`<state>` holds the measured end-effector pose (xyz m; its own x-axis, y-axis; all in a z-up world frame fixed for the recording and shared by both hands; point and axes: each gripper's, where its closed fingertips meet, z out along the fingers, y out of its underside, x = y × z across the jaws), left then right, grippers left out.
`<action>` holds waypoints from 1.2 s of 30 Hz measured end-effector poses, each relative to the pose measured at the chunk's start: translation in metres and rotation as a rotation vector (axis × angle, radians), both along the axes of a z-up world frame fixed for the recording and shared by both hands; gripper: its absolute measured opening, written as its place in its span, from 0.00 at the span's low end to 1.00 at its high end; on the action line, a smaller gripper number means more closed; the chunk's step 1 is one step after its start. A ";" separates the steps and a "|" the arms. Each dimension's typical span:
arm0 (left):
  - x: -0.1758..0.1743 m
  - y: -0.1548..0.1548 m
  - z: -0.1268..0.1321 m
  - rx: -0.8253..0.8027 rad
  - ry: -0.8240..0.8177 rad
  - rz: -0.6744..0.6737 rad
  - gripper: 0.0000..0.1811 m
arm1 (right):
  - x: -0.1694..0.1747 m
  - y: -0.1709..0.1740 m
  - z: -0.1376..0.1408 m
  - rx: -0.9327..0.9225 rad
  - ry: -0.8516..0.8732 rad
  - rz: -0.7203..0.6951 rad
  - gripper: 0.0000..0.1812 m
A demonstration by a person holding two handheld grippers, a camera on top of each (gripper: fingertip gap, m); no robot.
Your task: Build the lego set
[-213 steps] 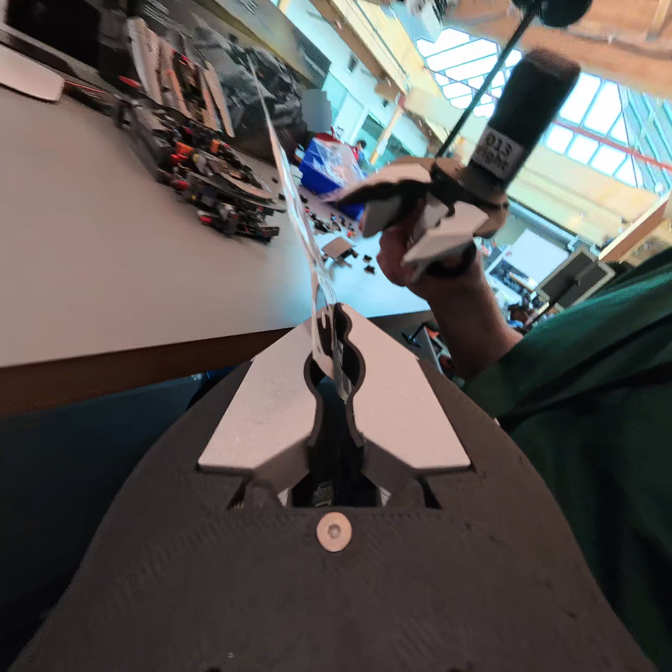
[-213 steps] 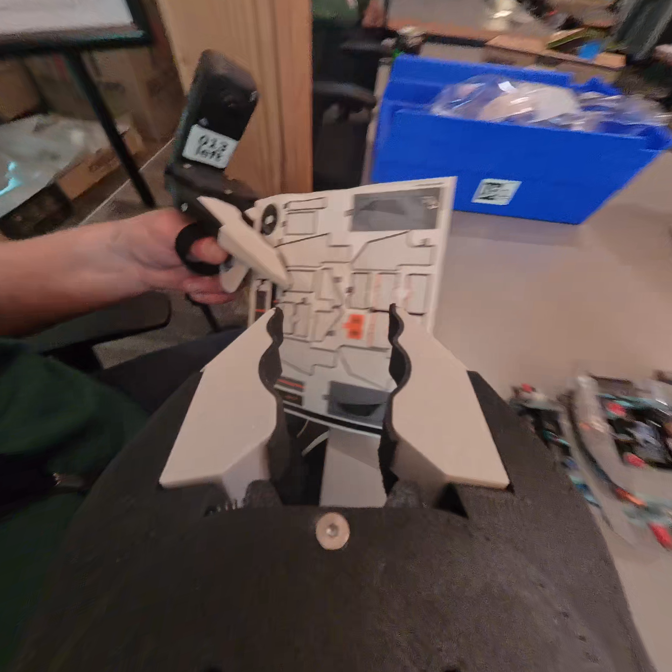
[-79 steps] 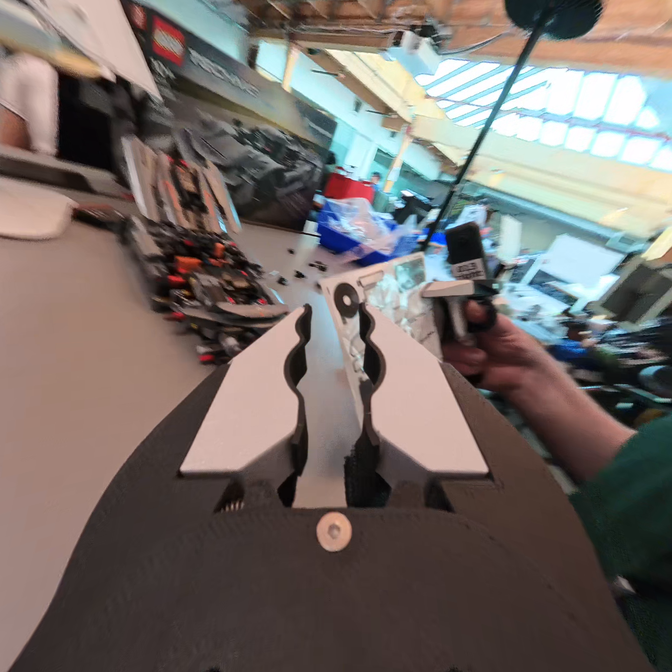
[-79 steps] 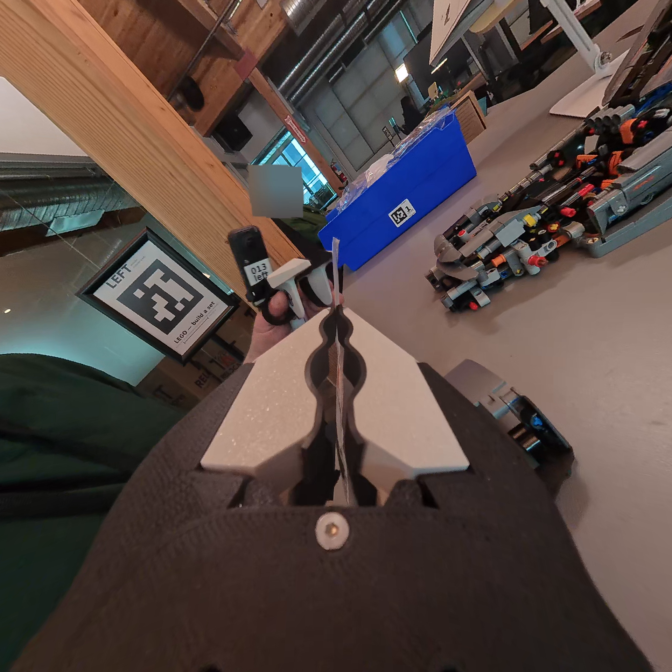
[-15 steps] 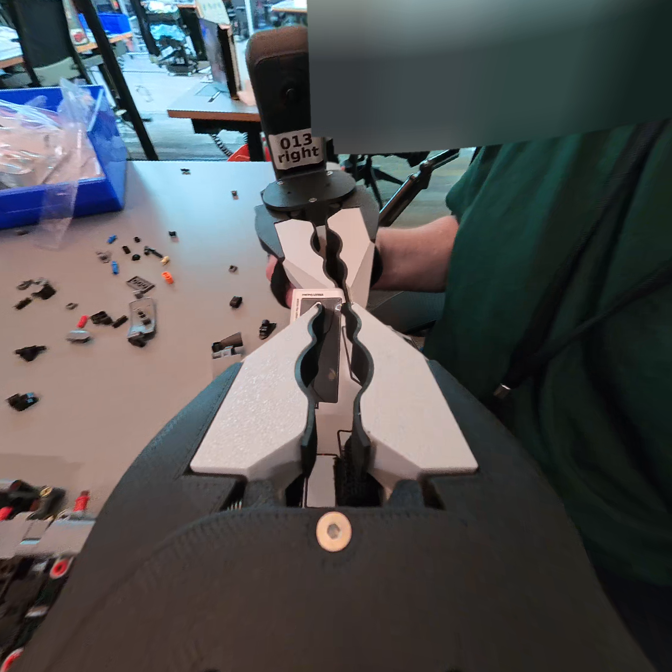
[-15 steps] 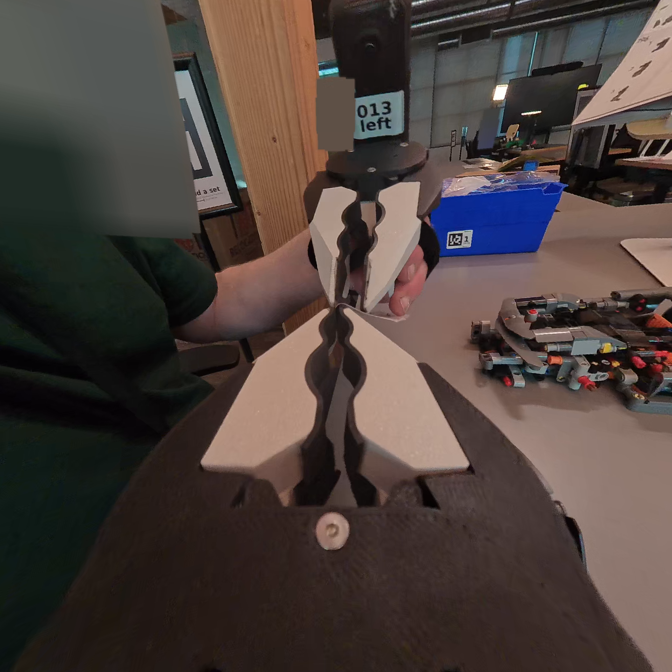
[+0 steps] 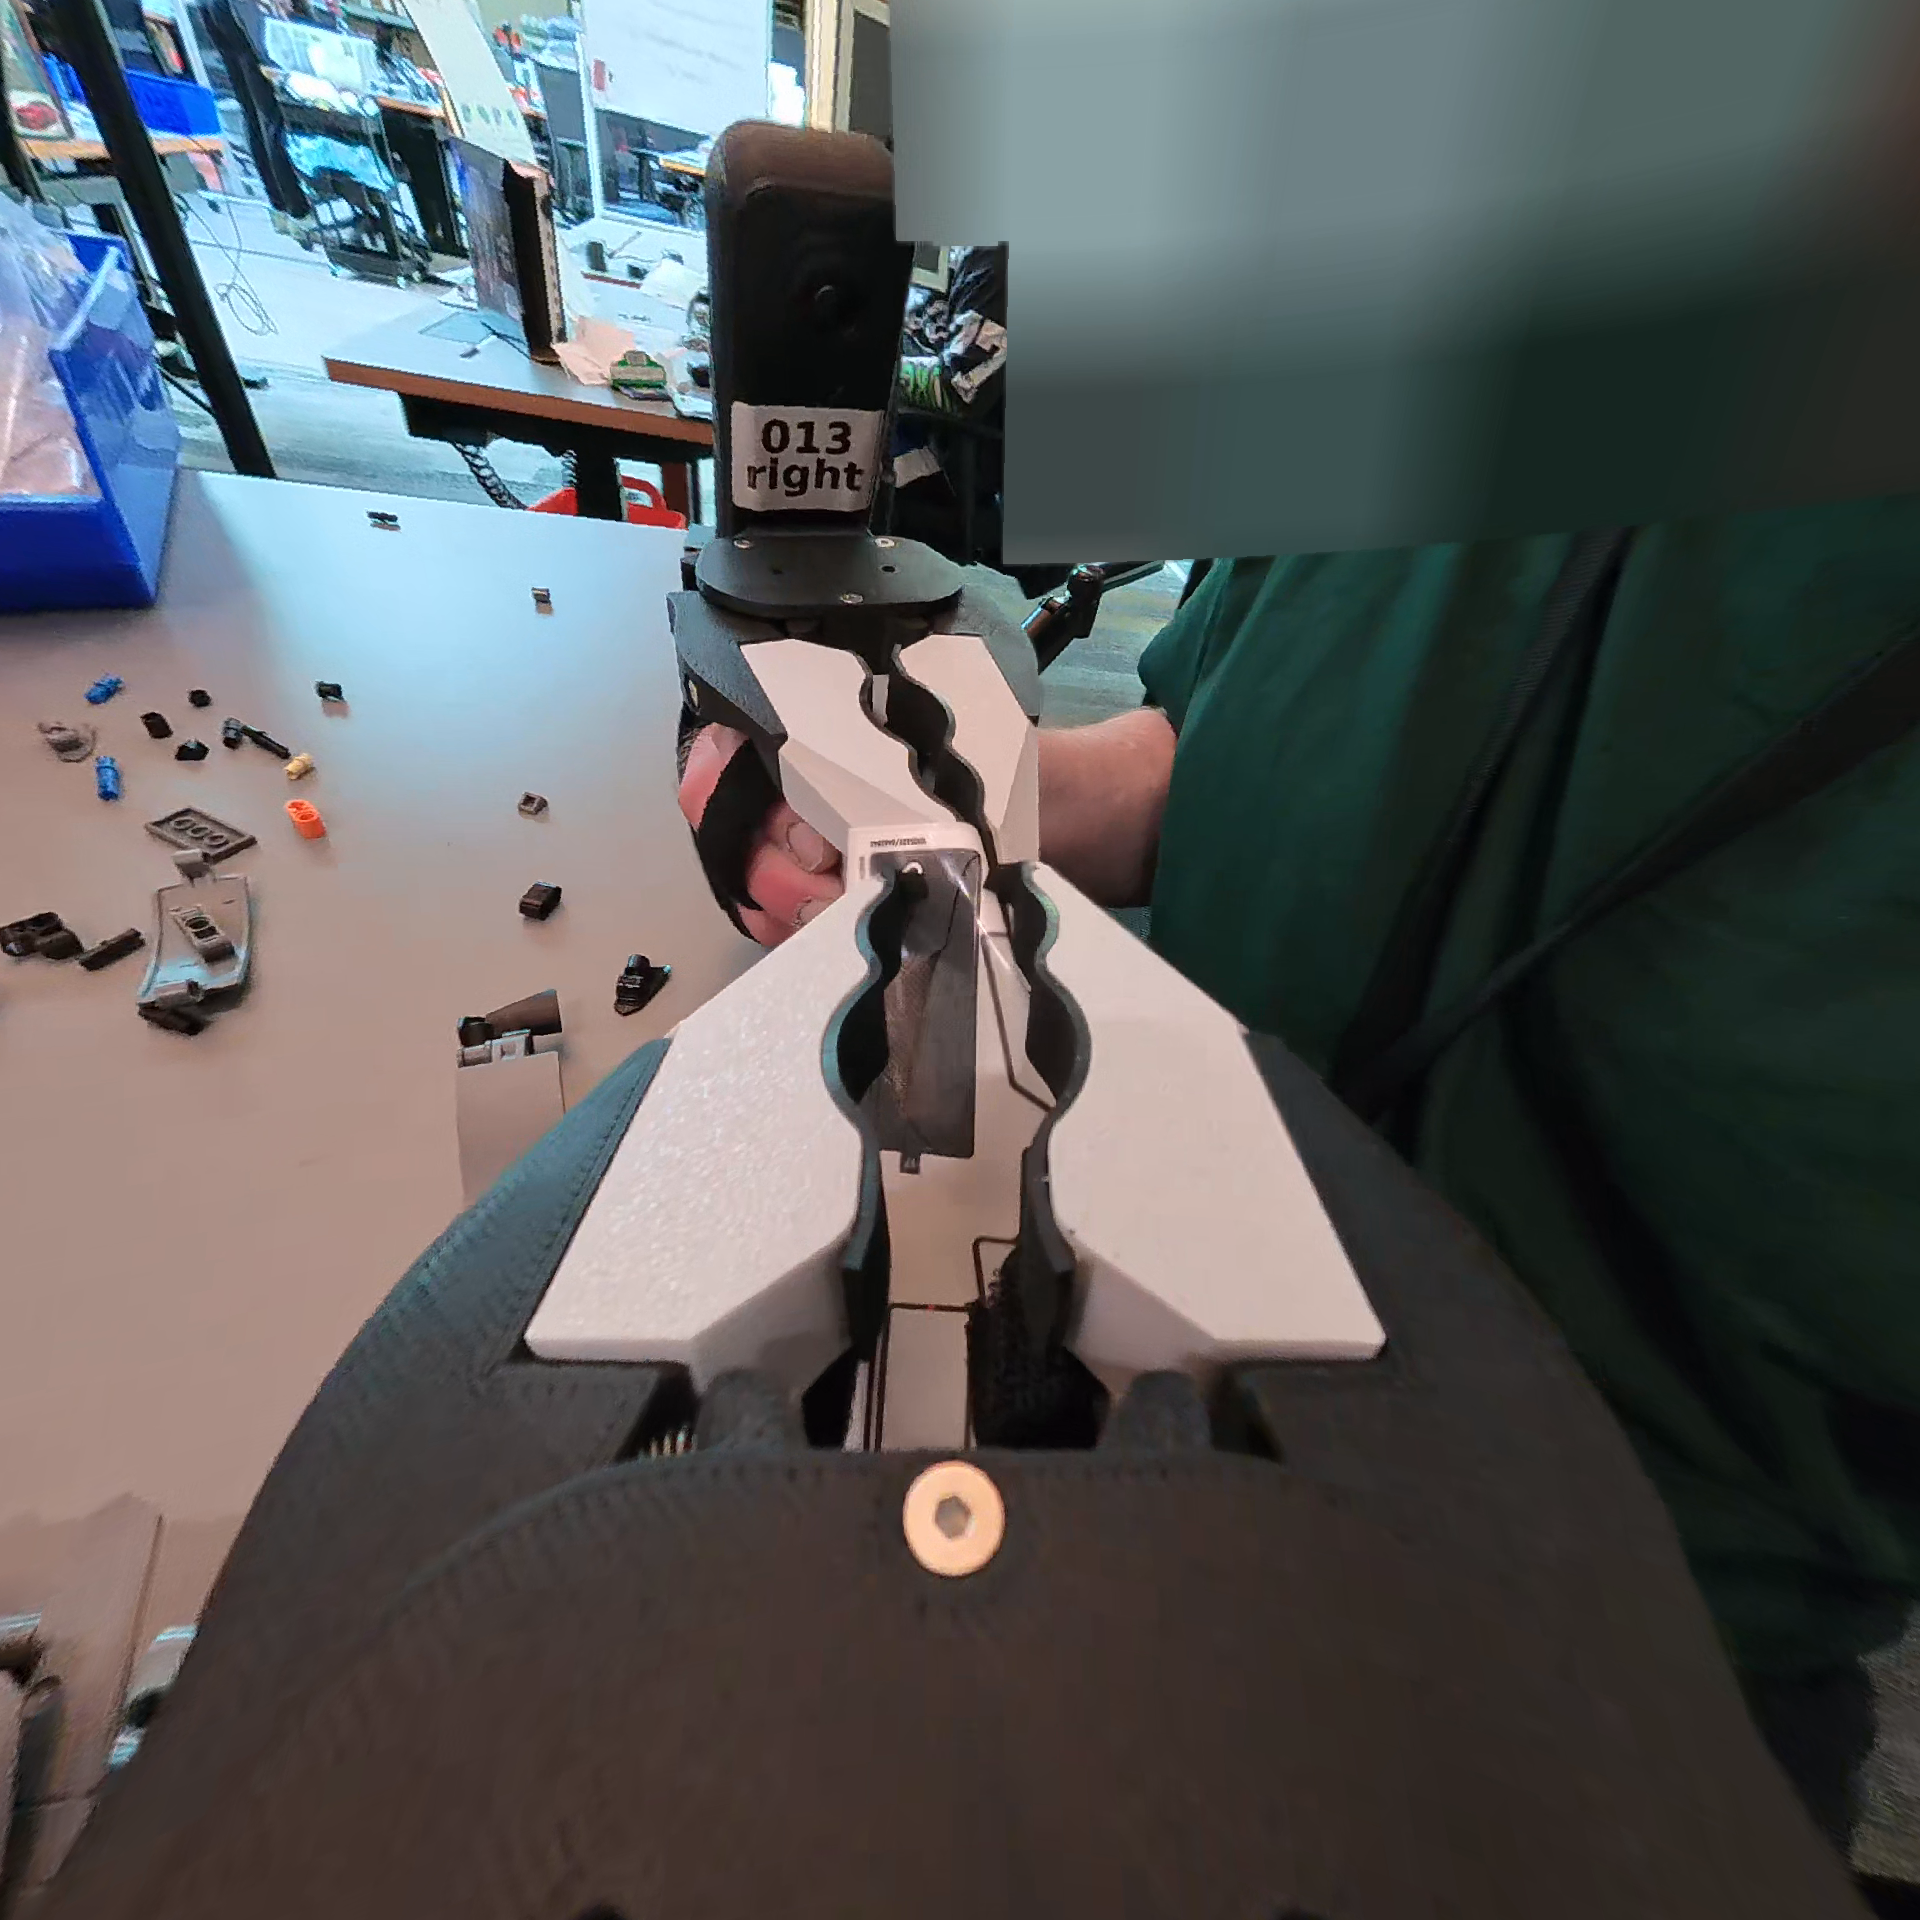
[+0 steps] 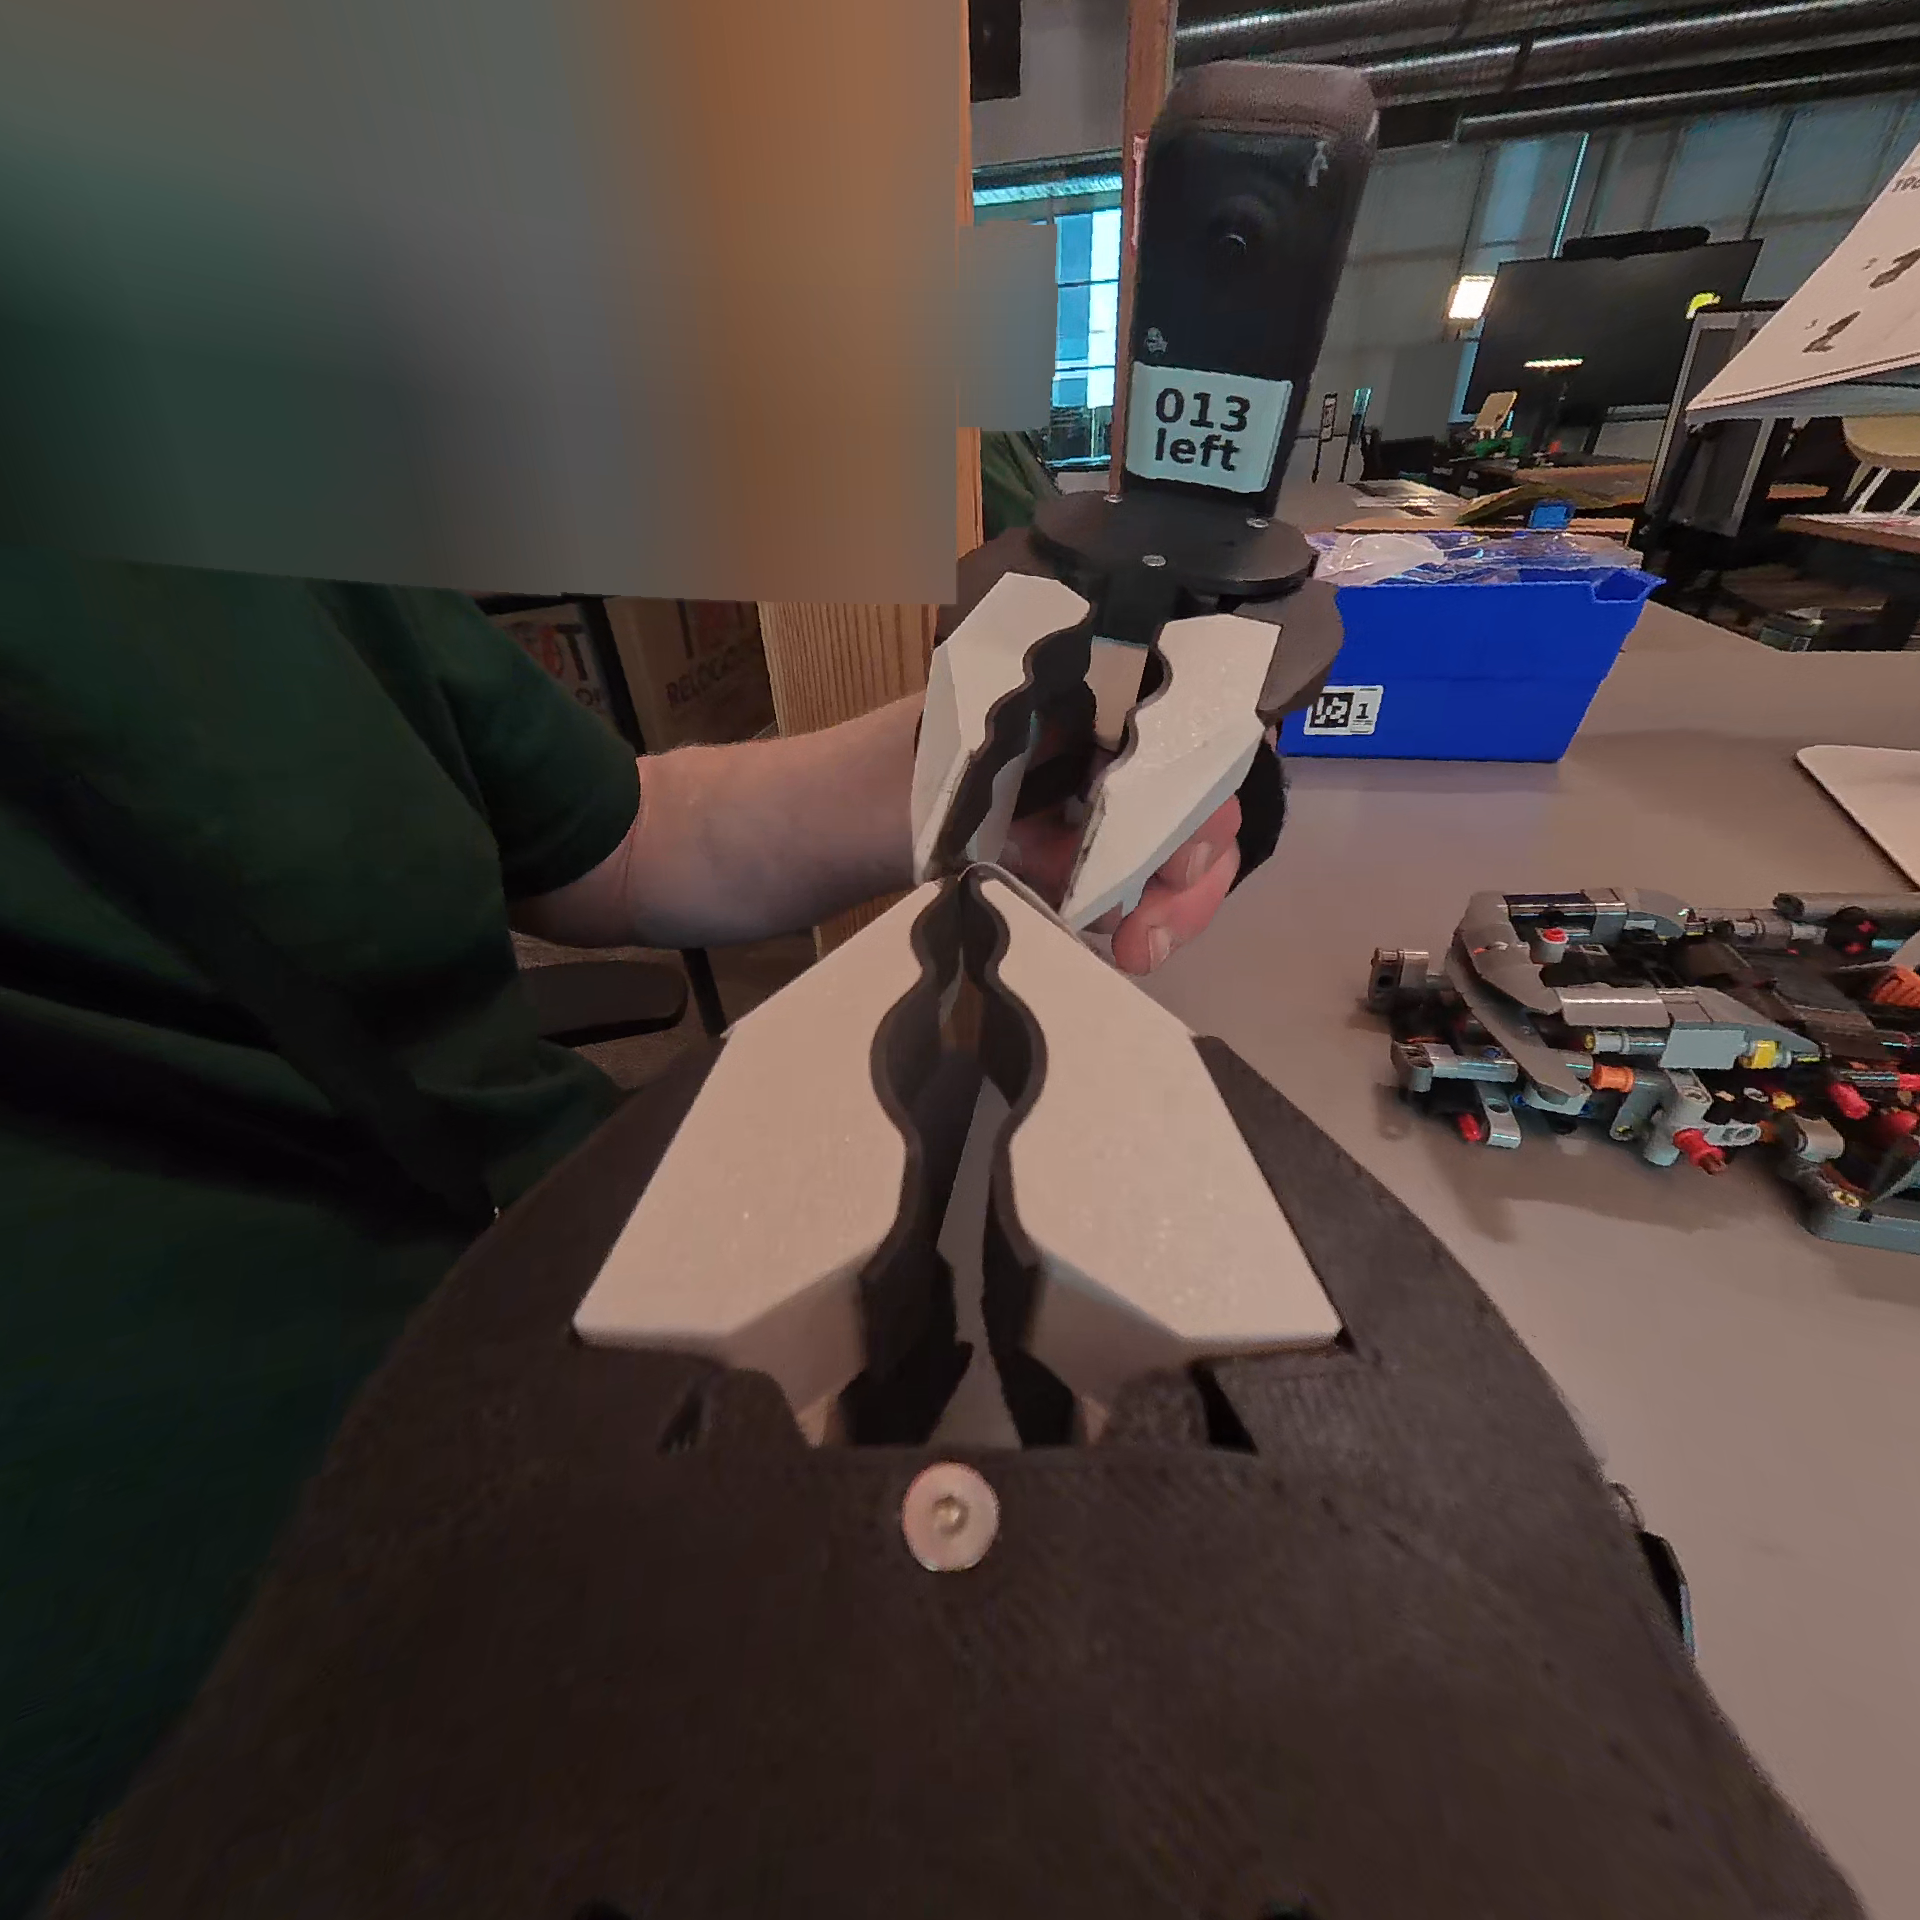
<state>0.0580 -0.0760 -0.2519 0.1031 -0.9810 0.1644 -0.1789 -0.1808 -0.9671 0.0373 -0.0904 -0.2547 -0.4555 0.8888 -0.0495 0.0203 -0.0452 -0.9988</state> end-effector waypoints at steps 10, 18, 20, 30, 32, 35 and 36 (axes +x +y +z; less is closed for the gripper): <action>-0.003 0.001 0.004 0.036 0.013 0.030 0.04 | 0.002 0.001 0.002 -0.015 0.008 0.002 0.00; 0.000 -0.001 0.003 -0.030 -0.020 -0.020 0.07 | 0.002 0.000 0.002 -0.001 0.010 -0.001 0.00; -0.001 0.000 0.005 -0.041 -0.045 -0.024 0.01 | 0.003 0.000 0.002 0.000 0.014 -0.003 0.00; 0.000 0.001 0.005 -0.035 -0.051 -0.019 0.00 | 0.003 0.001 0.003 -0.006 0.014 -0.001 0.00; -0.001 0.003 0.005 -0.023 -0.050 0.000 0.00 | 0.003 0.002 0.002 -0.006 0.013 -0.006 0.00; -0.001 0.005 0.005 -0.004 -0.052 0.033 0.00 | 0.003 0.003 0.003 -0.008 0.015 -0.015 0.00; -0.001 0.005 0.005 0.005 -0.051 0.045 0.00 | 0.003 0.004 0.003 -0.007 0.014 -0.017 0.00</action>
<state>0.0570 -0.0708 -0.2473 0.1386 -0.9764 0.1657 -0.1216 -0.1828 -0.9756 0.0402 -0.0868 -0.2522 -0.4411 0.8961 -0.0497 0.0054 -0.0528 -0.9986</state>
